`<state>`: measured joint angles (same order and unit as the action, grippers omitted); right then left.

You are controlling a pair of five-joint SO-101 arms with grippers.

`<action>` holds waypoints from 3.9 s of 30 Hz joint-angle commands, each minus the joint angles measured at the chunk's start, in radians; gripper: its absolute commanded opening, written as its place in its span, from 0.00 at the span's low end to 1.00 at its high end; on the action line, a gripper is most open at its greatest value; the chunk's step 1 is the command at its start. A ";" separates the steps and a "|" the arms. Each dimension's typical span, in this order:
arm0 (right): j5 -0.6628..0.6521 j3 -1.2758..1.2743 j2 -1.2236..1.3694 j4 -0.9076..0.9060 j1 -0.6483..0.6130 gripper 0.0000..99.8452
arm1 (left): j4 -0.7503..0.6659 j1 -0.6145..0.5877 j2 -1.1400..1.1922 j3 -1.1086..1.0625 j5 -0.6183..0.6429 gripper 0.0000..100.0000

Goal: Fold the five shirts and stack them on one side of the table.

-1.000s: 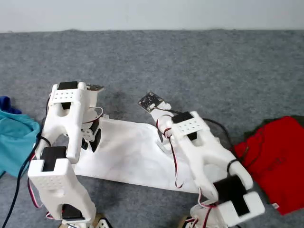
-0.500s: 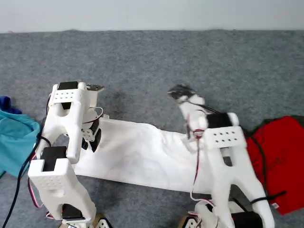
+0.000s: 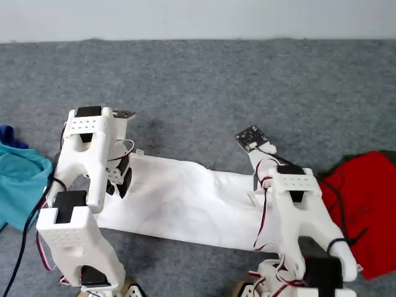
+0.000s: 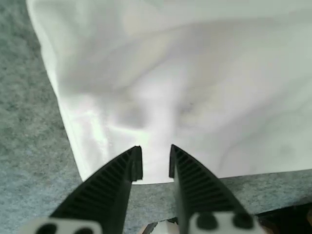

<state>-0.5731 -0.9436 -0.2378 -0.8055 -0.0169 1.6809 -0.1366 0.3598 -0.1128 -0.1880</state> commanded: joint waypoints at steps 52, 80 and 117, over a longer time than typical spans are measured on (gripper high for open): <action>0.028 0.279 -0.429 -0.585 0.048 0.12 | -0.127 -0.057 0.091 0.239 0.095 0.10; -0.066 0.249 -0.429 -0.650 0.335 0.19 | -0.031 -0.229 0.130 0.202 0.003 0.12; -0.063 0.249 -0.429 -0.648 0.337 0.19 | 0.074 0.000 0.173 0.343 -0.048 0.01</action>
<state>-0.6268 -0.6997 -0.6521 -1.4500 0.3053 1.7269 -0.1979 0.6513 0.2064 -0.2401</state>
